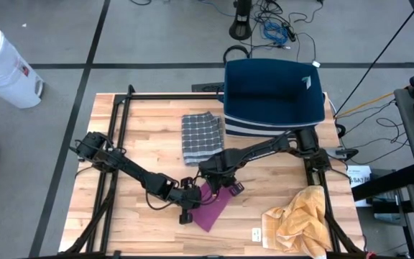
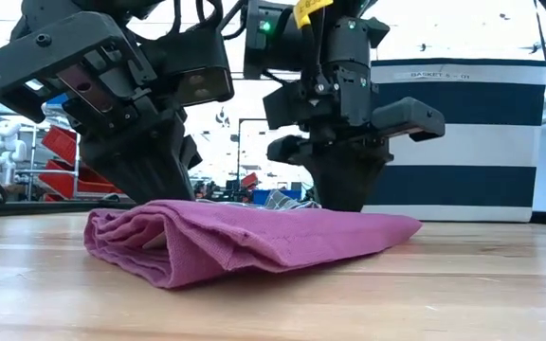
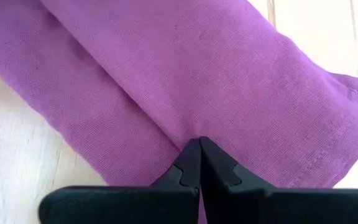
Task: Fold towel
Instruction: Fold the pink towel
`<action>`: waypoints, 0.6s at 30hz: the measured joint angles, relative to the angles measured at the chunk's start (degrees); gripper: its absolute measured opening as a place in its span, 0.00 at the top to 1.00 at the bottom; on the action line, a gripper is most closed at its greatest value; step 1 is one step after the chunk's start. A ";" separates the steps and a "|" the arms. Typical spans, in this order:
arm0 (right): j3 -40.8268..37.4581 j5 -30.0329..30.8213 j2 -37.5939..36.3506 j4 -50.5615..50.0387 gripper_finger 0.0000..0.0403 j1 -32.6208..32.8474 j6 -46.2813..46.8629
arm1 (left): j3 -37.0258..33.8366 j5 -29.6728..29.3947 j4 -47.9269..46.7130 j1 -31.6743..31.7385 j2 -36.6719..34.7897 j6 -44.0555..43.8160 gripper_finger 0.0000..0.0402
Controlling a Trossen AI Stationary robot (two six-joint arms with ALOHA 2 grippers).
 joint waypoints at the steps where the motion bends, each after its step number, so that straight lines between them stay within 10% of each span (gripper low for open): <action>1: -0.02 0.09 -0.37 0.01 0.84 0.03 -0.03 | 0.00 0.00 0.00 0.00 0.00 0.04 1.00; 11: -0.02 2.42 -3.28 -0.36 0.99 2.21 -1.69 | 0.00 -2.52 -0.34 -0.10 -0.68 0.08 0.98; 18: -0.02 2.92 -3.48 -0.63 1.00 2.94 -0.68 | 0.01 -11.36 0.05 -2.27 -5.87 2.37 0.80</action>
